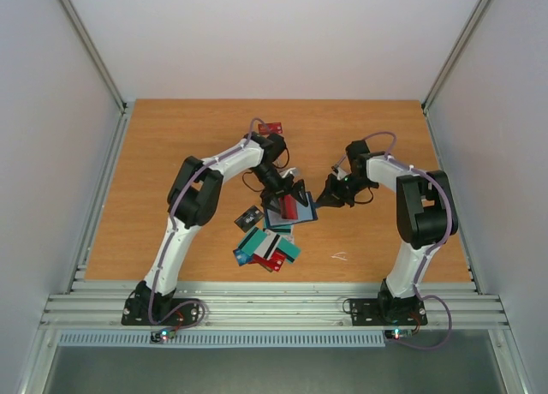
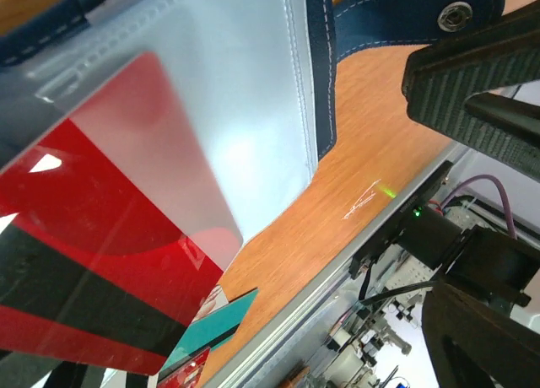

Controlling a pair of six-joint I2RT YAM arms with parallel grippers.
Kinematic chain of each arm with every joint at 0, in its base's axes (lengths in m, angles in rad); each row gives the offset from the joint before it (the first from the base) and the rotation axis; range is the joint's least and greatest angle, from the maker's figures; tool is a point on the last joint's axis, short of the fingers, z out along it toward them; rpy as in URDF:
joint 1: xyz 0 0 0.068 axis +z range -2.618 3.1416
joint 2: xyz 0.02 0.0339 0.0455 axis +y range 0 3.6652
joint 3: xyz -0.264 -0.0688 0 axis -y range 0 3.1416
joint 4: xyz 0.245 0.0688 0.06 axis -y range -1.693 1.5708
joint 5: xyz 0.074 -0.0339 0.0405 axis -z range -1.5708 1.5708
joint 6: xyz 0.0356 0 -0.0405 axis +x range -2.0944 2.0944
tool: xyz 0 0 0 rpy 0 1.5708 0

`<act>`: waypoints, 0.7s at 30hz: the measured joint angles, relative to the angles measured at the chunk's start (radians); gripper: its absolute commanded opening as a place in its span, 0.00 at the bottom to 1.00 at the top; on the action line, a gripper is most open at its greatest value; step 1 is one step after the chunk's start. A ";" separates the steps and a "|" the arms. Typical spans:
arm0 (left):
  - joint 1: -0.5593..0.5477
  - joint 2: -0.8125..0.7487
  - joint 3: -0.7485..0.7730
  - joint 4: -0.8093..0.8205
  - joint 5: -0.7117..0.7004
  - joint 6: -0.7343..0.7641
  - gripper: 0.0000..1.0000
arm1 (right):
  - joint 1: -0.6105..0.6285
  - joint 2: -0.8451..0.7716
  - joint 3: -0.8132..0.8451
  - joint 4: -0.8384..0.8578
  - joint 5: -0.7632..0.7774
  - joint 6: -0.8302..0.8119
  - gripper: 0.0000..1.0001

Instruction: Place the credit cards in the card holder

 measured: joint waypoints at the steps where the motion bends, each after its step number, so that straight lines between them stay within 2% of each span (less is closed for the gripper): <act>1: -0.001 -0.007 0.000 -0.001 -0.018 -0.005 1.00 | 0.000 -0.003 -0.002 0.002 -0.002 0.001 0.12; 8: -0.018 -0.014 0.019 -0.029 -0.093 -0.029 0.99 | 0.002 -0.006 -0.007 0.018 -0.023 0.001 0.12; 18: -0.025 -0.072 -0.008 -0.062 -0.318 -0.063 1.00 | 0.013 -0.010 -0.018 0.037 -0.063 -0.008 0.13; 21: -0.025 -0.072 -0.008 -0.081 -0.349 -0.066 0.99 | 0.025 -0.010 -0.018 0.043 -0.069 -0.008 0.13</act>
